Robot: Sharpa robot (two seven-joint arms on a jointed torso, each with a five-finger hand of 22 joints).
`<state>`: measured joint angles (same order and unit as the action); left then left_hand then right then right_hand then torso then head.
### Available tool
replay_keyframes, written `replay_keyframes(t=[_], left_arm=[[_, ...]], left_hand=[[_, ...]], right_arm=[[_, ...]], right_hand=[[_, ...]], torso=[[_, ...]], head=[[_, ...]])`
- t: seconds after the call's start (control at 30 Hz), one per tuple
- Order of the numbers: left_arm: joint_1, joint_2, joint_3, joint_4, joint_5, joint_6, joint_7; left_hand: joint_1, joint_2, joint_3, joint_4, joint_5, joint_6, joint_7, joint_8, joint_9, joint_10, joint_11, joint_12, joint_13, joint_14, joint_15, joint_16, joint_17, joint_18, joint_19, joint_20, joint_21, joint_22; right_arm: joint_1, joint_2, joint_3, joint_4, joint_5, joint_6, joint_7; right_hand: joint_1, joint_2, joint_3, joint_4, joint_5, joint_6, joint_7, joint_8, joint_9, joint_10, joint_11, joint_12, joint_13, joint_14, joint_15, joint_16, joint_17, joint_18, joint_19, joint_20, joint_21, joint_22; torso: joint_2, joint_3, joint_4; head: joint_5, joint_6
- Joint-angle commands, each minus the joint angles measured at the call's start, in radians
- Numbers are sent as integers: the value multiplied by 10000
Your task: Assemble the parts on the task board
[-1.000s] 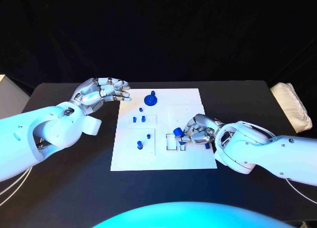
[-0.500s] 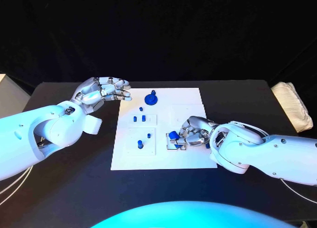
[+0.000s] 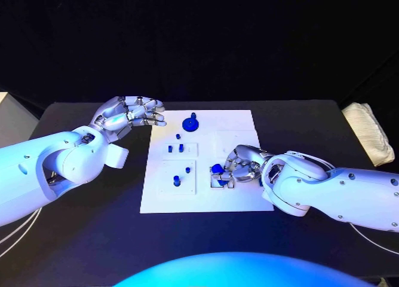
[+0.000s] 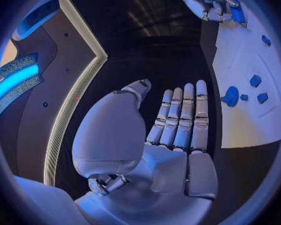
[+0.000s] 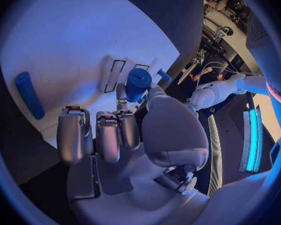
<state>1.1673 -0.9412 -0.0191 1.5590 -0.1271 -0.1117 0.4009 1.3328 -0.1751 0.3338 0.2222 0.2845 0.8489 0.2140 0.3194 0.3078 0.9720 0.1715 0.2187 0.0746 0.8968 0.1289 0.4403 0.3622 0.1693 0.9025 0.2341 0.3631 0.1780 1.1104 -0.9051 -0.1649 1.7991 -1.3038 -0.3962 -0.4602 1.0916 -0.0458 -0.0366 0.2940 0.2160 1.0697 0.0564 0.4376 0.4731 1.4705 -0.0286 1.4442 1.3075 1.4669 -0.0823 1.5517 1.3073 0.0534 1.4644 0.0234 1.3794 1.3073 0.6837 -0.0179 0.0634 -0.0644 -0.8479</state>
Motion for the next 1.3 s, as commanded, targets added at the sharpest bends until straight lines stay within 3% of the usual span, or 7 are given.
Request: replay_keyframes(t=[0.03,0.3,0.6,0.8,0.9,1.07,1.3], left_arm=[[3,1,5,33,41,166,27],[3,-23,6,45,41,127,8],[4,-40,6,50,41,103,-15],[4,-50,6,48,41,100,-28],[4,-54,6,43,41,100,-33],[3,-54,6,41,41,101,-39],[3,-63,6,34,41,98,-47]], left_hand=[[102,-4,-11,62,14,-53,19,22,-17,-72,-17,60,-5,-95,11,40,13,126,66,17,-58,-18],[86,20,-36,122,7,-58,27,22,-22,-88,-11,68,-7,-105,16,39,18,125,79,20,-84,-36],[86,20,-36,122,7,-58,27,22,-22,-88,-11,68,-7,-105,16,39,18,125,79,20,-84,-36],[89,26,-41,133,6,-60,27,22,-23,-92,-10,69,-8,-108,17,39,20,124,82,20,-91,-40],[89,26,-41,133,6,-60,27,22,-23,-92,-10,69,-8,-108,17,39,20,124,82,20,-91,-40],[98,33,-42,140,8,-60,26,23,-24,-96,-10,72,-8,-110,18,39,22,124,84,21,-98,-45],[101,39,-42,145,8,-59,26,24,-24,-97,-10,73,-8,-111,18,40,22,124,86,21,-101,-47]], right_arm=[[-14,28,2,-55,-278,-63,-79],[-26,55,2,-86,-307,-100,-100],[-51,-27,2,-2,-438,-232,-9],[-69,-259,2,159,-293,-408,705],[-82,-367,2,262,-227,-477,1038],[-102,-528,2,461,-186,-635,1331],[-184,-690,2,669,-286,-490,1378]], right_hand=[[-398,-25,-317,4,-184,111,-126,77,-1,345,10,-73,1588,964,-66,23,2294,-159,740,-53,-90,2025],[-1427,-336,-1037,40,-1525,-58,-80,196,5,242,52,-340,1468,957,-33,1,2264,-144,723,-23,-192,2018],[-1789,-554,-1019,46,-1593,-112,-67,230,1,211,63,-420,1436,947,-24,-22,2225,-133,713,-14,-255,2008],[-786,-50,-680,-28,-1043,-177,-64,298,-21,225,66,-437,1471,949,-19,-23,2234,-134,716,-6,-261,2022],[173,-171,-734,-54,-702,-219,-66,329,-44,233,63,-442,1496,951,-24,-22,2242,-135,719,-11,-267,2032],[671,-259,-757,-56,-620,-207,-82,369,-59,281,50,-355,1573,964,-35,7,2297,-149,735,-19,-192,2062],[1261,-435,-398,-45,-1285,-90,-143,472,-78,445,-6,-42,1798,998,-80,88,2444,-215,807,-62,173,2179]], torso=[[-7,-11,6],[-17,-8,-11],[-12,-3,-8],[-11,5,-8],[-14,11,-19],[-12,10,-17],[-12,2,-28]], head=[[24,1],[39,-7],[30,-11],[49,-25],[62,-27],[73,-38],[70,-51]])
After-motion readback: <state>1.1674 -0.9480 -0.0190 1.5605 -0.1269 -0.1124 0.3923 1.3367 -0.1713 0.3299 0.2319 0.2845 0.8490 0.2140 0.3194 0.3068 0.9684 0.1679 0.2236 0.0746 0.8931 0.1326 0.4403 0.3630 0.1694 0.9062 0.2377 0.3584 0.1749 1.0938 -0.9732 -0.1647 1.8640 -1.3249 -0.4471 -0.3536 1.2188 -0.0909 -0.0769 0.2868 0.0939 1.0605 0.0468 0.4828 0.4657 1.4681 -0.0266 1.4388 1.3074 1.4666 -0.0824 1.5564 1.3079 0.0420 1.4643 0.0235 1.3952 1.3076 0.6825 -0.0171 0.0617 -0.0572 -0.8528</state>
